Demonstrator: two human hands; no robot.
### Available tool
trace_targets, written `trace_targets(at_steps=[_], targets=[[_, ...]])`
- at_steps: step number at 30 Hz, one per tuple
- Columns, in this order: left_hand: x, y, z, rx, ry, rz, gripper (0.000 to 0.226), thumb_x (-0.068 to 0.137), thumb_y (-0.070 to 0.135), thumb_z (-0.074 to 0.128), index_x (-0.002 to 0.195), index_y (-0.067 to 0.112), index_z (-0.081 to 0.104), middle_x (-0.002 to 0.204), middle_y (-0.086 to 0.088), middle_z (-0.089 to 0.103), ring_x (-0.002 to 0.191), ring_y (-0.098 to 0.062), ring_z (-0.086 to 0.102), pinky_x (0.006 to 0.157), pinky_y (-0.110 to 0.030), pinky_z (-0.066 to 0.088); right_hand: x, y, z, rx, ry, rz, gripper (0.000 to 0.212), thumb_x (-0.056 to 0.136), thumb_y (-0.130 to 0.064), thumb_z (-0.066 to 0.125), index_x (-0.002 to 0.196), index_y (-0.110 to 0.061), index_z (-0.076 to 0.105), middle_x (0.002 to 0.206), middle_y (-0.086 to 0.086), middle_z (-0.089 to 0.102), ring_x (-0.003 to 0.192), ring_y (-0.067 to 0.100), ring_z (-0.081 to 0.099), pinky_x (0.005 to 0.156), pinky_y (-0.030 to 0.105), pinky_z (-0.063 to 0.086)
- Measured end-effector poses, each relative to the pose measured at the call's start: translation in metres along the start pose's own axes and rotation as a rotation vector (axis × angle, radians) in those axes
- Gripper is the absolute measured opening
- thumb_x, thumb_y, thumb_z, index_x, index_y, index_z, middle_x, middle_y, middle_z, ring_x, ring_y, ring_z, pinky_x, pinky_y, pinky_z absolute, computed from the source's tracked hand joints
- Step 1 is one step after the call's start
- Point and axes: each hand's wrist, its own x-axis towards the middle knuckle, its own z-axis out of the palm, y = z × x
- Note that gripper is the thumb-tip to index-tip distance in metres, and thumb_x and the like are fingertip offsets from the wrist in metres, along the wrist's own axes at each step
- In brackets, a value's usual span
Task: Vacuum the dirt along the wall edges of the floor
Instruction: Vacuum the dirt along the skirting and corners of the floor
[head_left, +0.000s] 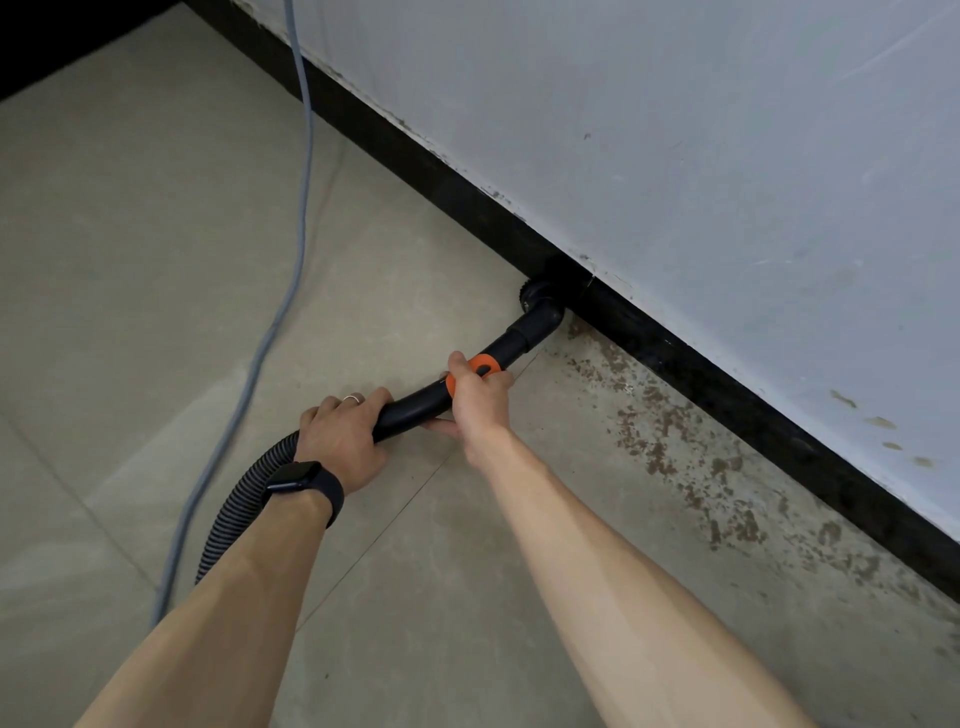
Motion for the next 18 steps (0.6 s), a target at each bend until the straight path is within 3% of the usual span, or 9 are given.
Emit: trace_targets(at_steps=[6,10,18], targets=[[0.007,-0.011,-0.003,-0.034,0.037,-0.015,0.031,0.081,0.017,0.054,0.111,0.027,0.048,0.087,0.006,0.047,0.091,-0.026,0.048,0.085,-0.039,0.034,0.007,-0.006,0.015,-0.051,-0.03,0.006,0.037,0.103,-0.029,0.058,0.124,-0.014,0.032,0.101,0.006,0.059,0.084,0.018,0.065,0.062,0.045,0.065],[0.012,-0.019,-0.002,-0.056,0.066,-0.031,0.029,0.081,0.017,0.054,0.108,0.027,0.05,0.085,0.006,0.049,0.082,-0.022,0.04,0.082,-0.039,0.035,0.011,-0.009,0.023,-0.083,-0.046,0.023,0.042,0.103,-0.031,0.059,0.129,-0.014,0.031,0.106,0.008,0.06,0.087,0.019,0.066,0.068,0.051,0.065],[0.012,-0.019,-0.002,-0.063,0.055,-0.073,0.027,0.083,0.019,0.052,0.108,0.028,0.047,0.085,0.004,0.05,0.083,-0.022,0.04,0.083,-0.04,0.035,0.012,-0.015,0.026,-0.119,-0.086,0.021,0.045,0.1,-0.031,0.063,0.129,-0.015,0.033,0.116,0.011,0.059,0.095,0.022,0.067,0.065,0.047,0.065]])
